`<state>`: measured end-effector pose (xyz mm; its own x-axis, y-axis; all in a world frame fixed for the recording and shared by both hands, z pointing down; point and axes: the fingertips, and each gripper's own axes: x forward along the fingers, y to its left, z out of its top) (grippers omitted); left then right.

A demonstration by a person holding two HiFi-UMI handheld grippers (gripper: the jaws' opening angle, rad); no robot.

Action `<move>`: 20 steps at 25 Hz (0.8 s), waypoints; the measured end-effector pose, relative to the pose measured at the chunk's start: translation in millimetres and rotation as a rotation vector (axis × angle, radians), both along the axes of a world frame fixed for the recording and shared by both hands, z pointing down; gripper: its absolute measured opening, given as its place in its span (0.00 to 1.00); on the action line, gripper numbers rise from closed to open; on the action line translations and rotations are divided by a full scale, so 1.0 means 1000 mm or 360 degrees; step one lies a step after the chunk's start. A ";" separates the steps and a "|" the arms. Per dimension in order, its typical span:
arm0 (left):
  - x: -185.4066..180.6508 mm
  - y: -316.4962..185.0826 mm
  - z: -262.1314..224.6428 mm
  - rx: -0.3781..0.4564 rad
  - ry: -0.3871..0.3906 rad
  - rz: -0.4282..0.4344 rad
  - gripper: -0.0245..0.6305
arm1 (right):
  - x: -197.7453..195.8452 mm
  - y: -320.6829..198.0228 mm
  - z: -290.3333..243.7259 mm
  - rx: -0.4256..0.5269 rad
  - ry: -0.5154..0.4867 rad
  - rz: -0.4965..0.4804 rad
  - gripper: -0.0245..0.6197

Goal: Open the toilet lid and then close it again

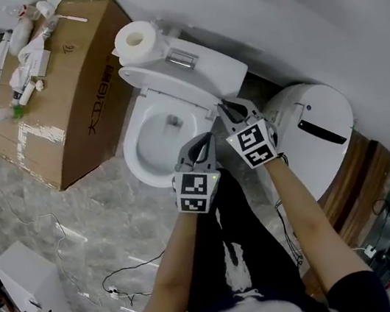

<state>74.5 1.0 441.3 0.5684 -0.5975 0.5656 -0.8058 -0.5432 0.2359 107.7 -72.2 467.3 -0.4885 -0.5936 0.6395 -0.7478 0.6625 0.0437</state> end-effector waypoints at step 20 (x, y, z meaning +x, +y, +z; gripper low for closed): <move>-0.033 0.008 0.002 -0.0085 0.0007 -0.0109 0.05 | -0.027 0.047 -0.003 0.0022 0.0031 -0.0161 0.09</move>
<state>41.2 9.3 443.5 0.5296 -0.6040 0.5955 -0.8396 -0.4733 0.2666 80.5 -25.0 464.3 -0.5339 -0.5510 0.6414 -0.6762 0.7337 0.0674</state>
